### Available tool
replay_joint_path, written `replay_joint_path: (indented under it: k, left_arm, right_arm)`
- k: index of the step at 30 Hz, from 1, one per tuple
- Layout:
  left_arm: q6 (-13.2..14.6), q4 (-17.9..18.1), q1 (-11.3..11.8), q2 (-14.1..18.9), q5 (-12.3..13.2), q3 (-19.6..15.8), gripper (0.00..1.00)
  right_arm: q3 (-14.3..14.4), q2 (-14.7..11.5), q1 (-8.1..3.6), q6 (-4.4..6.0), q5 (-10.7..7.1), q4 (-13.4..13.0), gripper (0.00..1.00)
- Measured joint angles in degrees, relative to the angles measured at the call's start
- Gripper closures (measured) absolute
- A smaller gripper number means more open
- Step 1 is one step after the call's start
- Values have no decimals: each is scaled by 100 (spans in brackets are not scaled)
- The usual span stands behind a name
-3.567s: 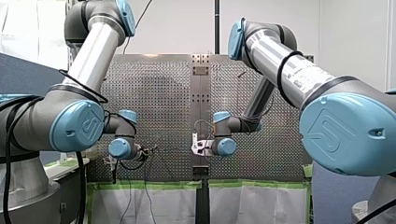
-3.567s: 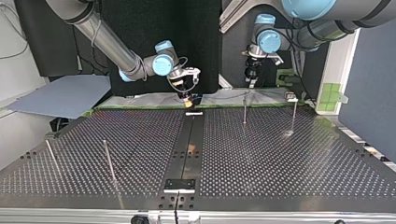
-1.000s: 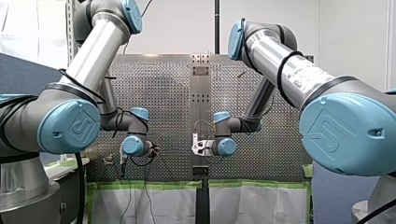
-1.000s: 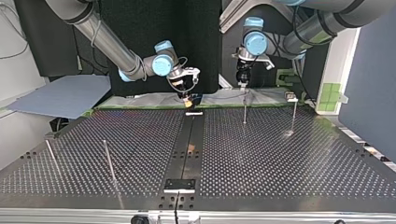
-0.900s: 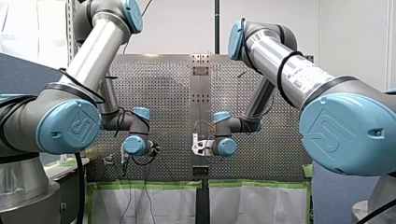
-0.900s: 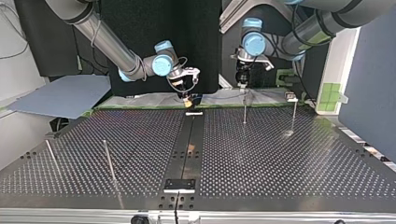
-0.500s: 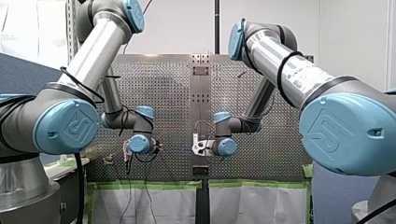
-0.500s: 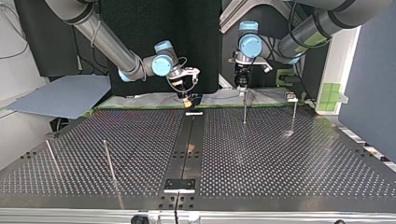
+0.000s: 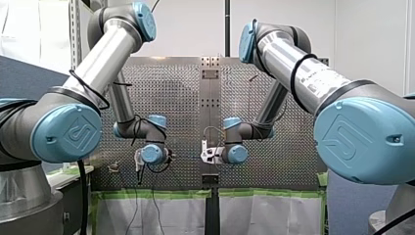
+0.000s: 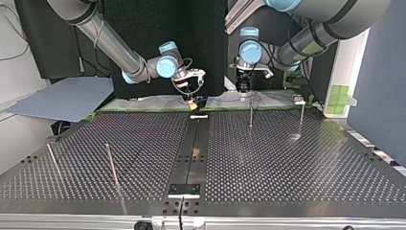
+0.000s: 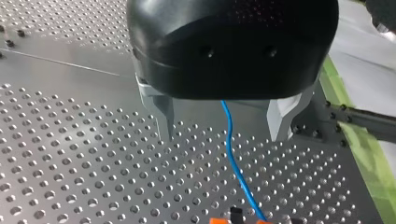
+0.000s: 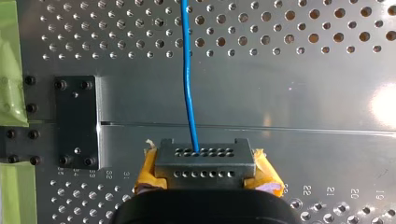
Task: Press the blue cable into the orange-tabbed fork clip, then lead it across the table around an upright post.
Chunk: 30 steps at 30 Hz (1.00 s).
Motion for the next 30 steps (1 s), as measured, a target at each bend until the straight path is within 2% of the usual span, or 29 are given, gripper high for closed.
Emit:
replay_joint_path:
  k: [10,19,30]
  left_arm:
    - [39,-241,-60,-455,-414,511,0]
    - [112,-288,-63,-502,-491,740,0]
    - [330,-338,-77,-503,-688,790,0]
  right_arm:
    - [1,0,-18,-6,-4,1,100]
    - [-11,0,-19,-6,-3,-6,100]
    - [-11,0,-18,-5,-5,-1,100]
